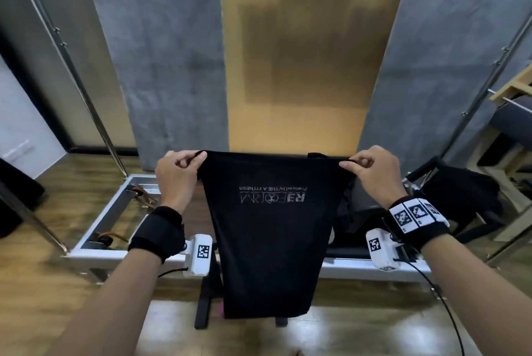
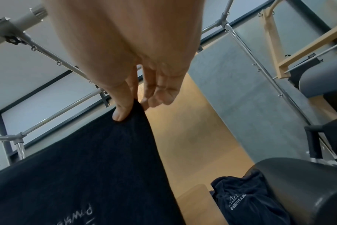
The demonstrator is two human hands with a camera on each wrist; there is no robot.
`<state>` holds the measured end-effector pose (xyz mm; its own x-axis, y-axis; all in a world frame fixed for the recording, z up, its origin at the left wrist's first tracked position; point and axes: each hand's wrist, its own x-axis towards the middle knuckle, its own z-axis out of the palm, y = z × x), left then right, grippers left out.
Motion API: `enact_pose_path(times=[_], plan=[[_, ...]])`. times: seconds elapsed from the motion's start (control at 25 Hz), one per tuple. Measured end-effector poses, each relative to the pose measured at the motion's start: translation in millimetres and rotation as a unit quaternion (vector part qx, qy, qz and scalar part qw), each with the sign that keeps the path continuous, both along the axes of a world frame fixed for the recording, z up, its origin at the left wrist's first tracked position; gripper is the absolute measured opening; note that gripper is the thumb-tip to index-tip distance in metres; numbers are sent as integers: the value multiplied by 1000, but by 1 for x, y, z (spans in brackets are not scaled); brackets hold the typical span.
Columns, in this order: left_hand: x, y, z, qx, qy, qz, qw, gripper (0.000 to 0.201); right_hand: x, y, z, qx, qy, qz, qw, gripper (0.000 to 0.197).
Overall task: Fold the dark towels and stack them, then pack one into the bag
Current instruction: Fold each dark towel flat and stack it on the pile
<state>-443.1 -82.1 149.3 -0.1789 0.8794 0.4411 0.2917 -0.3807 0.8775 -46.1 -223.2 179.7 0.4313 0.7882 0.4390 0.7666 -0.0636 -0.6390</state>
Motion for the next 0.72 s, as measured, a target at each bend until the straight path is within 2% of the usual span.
enact_pose_path(times=[0.04, 0.08, 0.12, 0.2, 0.28, 0.44, 0.56, 0.72], plan=[[3, 2, -1, -3, -25, 2, 1000, 15, -1, 4, -3, 13, 27, -3, 1000, 21], [7, 5, -3, -14, -54, -5, 998, 10, -2, 10, -7, 24, 86, 7, 996, 20], [12, 5, -4, -31, -81, -19, 996, 15, -4, 14, -11, 32, 165, 30, 985, 17], [24, 12, -8, -77, -126, -71, 987, 23, -7, 31, -21, 33, 313, 88, 945, 11], [37, 26, -13, -122, -150, -95, 976, 23, -7, 54, -34, 43, 391, 114, 913, 10], [58, 65, -35, -178, -197, -92, 960, 20, 2, 108, -75, 48, 458, 96, 882, 10], [72, 110, -67, -217, -197, -82, 953, 9, 14, 155, -114, 20, 501, 68, 863, 9], [90, 175, -116, -260, -191, -51, 945, 9, 28, 214, -162, -25, 538, 28, 842, 8]])
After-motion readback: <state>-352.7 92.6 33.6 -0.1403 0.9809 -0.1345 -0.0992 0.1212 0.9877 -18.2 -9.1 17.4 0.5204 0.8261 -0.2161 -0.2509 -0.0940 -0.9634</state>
